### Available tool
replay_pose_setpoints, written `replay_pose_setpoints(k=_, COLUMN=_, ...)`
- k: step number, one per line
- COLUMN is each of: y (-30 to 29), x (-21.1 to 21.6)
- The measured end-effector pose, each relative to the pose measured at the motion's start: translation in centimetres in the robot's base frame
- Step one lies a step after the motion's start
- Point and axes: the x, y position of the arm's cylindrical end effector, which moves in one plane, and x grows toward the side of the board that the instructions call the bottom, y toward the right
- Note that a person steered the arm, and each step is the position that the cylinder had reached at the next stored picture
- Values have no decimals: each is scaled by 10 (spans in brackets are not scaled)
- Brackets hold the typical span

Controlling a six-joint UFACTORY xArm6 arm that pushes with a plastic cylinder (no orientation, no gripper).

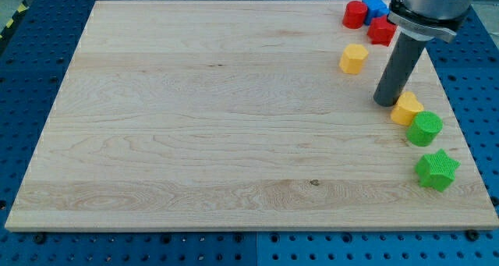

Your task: Slide yellow heart and green circle down a bit

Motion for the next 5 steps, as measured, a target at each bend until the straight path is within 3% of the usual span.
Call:
replay_pose_setpoints(k=3, y=31, x=-26)
replay_pose_setpoints(k=5, y=55, x=-5)
